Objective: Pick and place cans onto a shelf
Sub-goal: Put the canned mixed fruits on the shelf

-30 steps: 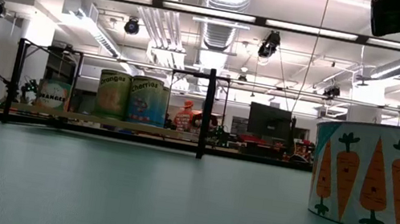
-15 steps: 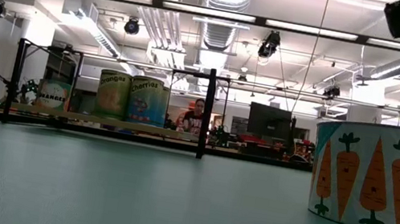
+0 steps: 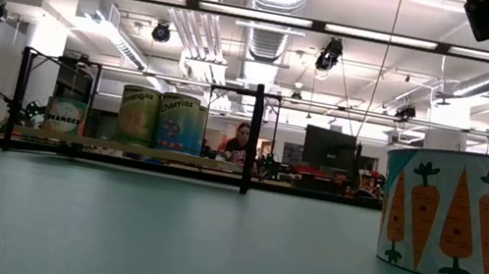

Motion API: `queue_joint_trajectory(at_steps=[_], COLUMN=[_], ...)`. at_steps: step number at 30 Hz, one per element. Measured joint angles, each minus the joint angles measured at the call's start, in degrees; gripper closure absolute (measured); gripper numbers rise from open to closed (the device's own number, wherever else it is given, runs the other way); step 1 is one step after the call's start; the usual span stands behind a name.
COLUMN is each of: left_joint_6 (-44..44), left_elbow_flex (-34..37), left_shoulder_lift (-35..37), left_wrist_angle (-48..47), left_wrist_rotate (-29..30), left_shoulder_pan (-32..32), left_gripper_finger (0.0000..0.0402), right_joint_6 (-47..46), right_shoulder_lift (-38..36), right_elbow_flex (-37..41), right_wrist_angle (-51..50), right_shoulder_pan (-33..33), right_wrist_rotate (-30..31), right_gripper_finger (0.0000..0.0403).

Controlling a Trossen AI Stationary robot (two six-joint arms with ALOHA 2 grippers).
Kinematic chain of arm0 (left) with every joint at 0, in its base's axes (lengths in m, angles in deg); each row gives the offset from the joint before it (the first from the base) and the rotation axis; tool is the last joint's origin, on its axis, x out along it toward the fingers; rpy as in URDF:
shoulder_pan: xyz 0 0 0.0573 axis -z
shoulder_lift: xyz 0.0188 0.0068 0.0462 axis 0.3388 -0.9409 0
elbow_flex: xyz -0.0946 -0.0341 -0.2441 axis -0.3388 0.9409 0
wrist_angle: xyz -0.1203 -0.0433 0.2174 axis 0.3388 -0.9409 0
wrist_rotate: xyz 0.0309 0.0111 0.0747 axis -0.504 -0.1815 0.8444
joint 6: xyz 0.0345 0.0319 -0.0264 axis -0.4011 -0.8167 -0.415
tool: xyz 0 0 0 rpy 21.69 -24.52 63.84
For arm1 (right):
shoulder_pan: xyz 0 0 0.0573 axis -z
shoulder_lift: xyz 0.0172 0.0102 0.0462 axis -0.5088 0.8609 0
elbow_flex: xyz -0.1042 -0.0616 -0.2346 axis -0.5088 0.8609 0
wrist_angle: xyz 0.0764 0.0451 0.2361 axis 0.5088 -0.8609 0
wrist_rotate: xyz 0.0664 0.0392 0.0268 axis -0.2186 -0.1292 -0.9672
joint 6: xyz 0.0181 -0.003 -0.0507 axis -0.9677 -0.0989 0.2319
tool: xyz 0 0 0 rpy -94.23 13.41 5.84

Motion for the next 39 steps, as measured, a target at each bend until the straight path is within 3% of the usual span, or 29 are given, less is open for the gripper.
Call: queue_joint_trajectory(at_steps=[6, 17, 24, 28, 39], left_joint_6=[0.0, 0.0, 0.0, 0.0, 0.0], left_elbow_flex=[0.0, 0.0, 0.0, 0.0, 0.0], left_shoulder_lift=[0.0, 0.0, 0.0, 0.0, 0.0], left_wrist_angle=[0.0, 0.0, -0.1, -0.1, -0.1], left_wrist_rotate=[0.0, 0.0, 0.0, 0.0, 0.0], left_shoulder_pan=[0.0, 0.0, 0.0, 0.0, 0.0], left_gripper_finger=[0.0402, 0.0402, 0.0402, 0.0402, 0.0402], right_joint_6=[-3.2, -4.4, -6.2, -5.6, -5.1], right_shoulder_lift=[-0.4, -0.4, -0.4, -0.4, -0.4], right_elbow_flex=[0.6, 3.9, 7.5, 9.2, 8.9], right_wrist_angle=[0.1, 5.8, 8.0, 10.6, 11.2], right_shoulder_pan=[-0.1, -1.5, -2.1, -2.2, -2.2], right_wrist_rotate=[0.0, -0.6, -4.5, -5.3, -6.0], right_gripper_finger=[0.0348, 0.0149, 0.0057, 0.0035, 0.0033])
